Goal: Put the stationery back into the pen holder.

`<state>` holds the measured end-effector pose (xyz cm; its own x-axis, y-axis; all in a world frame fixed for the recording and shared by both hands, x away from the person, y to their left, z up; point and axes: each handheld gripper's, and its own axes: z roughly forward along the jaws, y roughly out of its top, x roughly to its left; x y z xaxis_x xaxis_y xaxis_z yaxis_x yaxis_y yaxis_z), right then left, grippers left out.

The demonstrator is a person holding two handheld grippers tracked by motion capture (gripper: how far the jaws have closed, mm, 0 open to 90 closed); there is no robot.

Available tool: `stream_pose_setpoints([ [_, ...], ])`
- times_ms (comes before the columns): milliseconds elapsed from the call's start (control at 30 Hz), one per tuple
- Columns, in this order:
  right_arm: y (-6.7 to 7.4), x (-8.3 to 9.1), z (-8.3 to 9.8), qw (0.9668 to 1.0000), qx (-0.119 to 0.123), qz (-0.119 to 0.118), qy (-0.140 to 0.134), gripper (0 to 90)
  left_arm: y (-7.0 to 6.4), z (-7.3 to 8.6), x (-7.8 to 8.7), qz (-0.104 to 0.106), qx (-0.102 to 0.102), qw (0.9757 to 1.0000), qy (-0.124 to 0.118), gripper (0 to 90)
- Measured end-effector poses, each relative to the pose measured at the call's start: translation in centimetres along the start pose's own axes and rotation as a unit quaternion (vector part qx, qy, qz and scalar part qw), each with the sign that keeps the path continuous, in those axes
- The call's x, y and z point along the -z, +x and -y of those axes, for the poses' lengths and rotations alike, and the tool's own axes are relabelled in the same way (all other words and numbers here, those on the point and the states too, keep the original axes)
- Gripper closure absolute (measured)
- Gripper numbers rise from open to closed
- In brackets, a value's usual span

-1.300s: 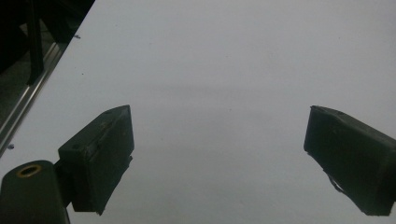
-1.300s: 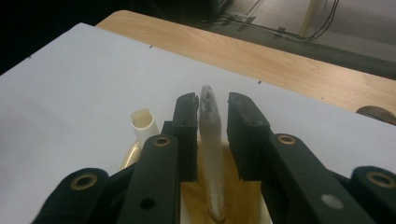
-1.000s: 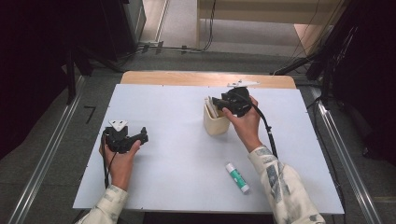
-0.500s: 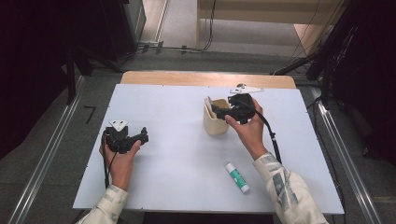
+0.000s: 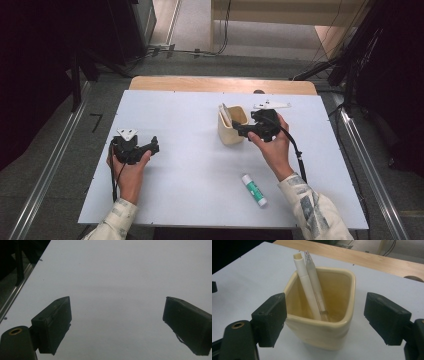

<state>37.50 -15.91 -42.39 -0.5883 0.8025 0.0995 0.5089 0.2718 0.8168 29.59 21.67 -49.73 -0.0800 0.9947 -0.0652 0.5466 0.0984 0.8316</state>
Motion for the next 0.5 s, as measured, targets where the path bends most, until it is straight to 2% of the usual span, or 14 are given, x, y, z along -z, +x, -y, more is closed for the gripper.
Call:
stream_pose_setpoints([
  [500,0.4,1.5,2.3,0.9999,0.003,-0.007,0.01,16.0,-0.1,0.0,0.0,0.0,-0.004,1.0,0.003,9.4],
])
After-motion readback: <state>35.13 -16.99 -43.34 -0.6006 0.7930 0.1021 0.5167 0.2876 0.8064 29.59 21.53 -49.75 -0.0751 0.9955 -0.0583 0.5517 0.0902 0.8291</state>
